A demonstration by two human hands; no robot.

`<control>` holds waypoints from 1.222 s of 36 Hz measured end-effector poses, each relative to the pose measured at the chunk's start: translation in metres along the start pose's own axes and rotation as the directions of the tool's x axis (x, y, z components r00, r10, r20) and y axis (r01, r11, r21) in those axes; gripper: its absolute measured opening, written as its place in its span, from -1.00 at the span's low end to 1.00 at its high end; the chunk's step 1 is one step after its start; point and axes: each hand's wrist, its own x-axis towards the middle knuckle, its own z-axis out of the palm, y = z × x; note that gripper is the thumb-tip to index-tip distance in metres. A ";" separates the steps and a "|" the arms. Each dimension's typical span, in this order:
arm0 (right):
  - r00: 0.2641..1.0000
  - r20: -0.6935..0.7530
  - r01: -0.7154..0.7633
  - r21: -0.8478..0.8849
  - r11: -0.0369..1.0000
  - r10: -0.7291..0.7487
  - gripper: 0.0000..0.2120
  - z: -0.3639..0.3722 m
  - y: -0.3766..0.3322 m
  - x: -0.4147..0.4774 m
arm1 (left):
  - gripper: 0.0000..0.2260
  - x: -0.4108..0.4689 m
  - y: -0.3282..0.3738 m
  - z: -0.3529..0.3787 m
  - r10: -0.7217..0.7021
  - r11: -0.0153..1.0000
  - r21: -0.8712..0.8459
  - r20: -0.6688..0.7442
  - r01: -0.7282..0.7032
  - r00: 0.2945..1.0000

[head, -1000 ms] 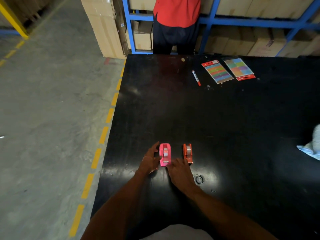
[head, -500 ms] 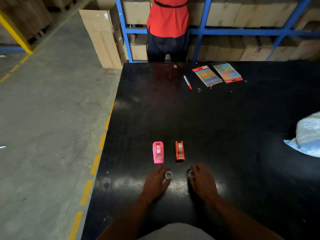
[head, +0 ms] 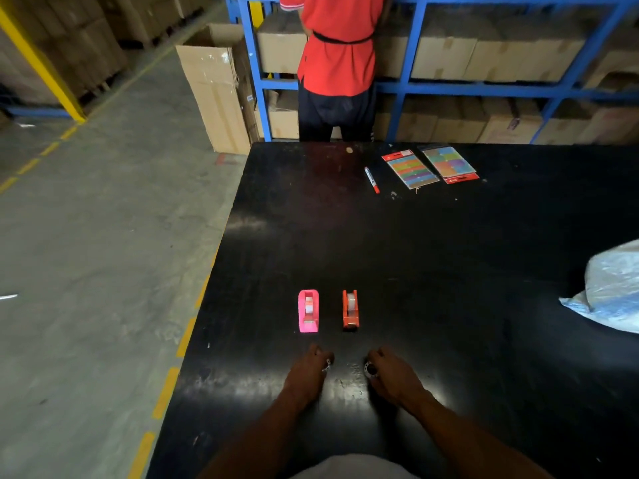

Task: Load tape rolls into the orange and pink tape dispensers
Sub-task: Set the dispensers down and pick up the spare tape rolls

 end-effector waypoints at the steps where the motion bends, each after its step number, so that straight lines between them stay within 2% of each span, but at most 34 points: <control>1: 1.000 0.010 0.013 -0.003 1.000 -0.013 -0.67 0.000 -0.002 0.001 | -0.79 -0.001 -0.002 -0.003 -0.007 1.000 -0.005 0.004 0.007 1.000; 7: 0.997 0.055 0.060 -0.006 0.998 -0.059 -0.62 0.002 -0.027 0.013 | -0.60 -0.012 -0.025 -0.020 -0.040 0.996 -0.080 -0.006 0.039 0.999; 12: 0.987 0.052 0.154 -0.031 0.988 -0.152 -0.67 -0.001 -0.058 0.026 | -0.61 -0.020 -0.050 -0.042 -0.047 0.999 -0.018 -0.056 0.046 0.997; 16: 0.982 0.053 0.179 0.024 0.984 -0.180 -0.79 -0.003 -0.092 0.041 | -0.63 -0.022 -0.072 -0.064 -0.104 0.995 -0.005 -0.069 0.103 0.992; 19: 0.974 0.056 0.216 0.039 0.976 -0.218 -0.92 -0.005 -0.117 0.052 | -0.56 -0.021 -0.086 -0.078 -0.136 0.991 0.007 -0.062 0.136 0.989; 21: 0.976 0.038 0.213 0.033 0.976 -0.214 -0.91 -0.007 -0.131 0.059 | -0.57 -0.020 -0.094 -0.086 -0.149 0.989 0.006 -0.075 0.150 0.986; 23: 0.978 0.007 0.208 0.015 0.978 -0.208 -0.80 -0.007 -0.142 0.067 | -0.59 -0.017 -0.101 -0.093 -0.159 0.987 0.000 -0.092 0.160 0.983; 26: 0.975 -0.036 0.220 -0.009 0.975 -0.220 -0.75 -0.007 -0.155 0.079 | -0.62 -0.010 -0.109 -0.104 -0.161 0.987 -0.014 -0.100 0.160 0.982; 33: 0.985 -0.078 0.151 -0.058 0.987 -0.155 -0.63 -0.010 -0.174 0.114 | -0.61 0.017 -0.113 -0.121 -0.123 0.992 -0.020 -0.091 0.122 0.988; 38: 0.993 -0.080 0.081 -0.056 0.995 -0.086 -0.62 -0.011 -0.184 0.138 | -0.62 0.039 -0.115 -0.126 -0.115 0.993 0.008 -0.072 0.116 0.991; 44: 0.998 -0.062 0.018 -0.078 0.997 -0.023 -0.67 -0.006 -0.188 0.155 | -0.74 0.060 -0.118 -0.125 -0.140 0.990 0.027 -0.065 0.142 0.988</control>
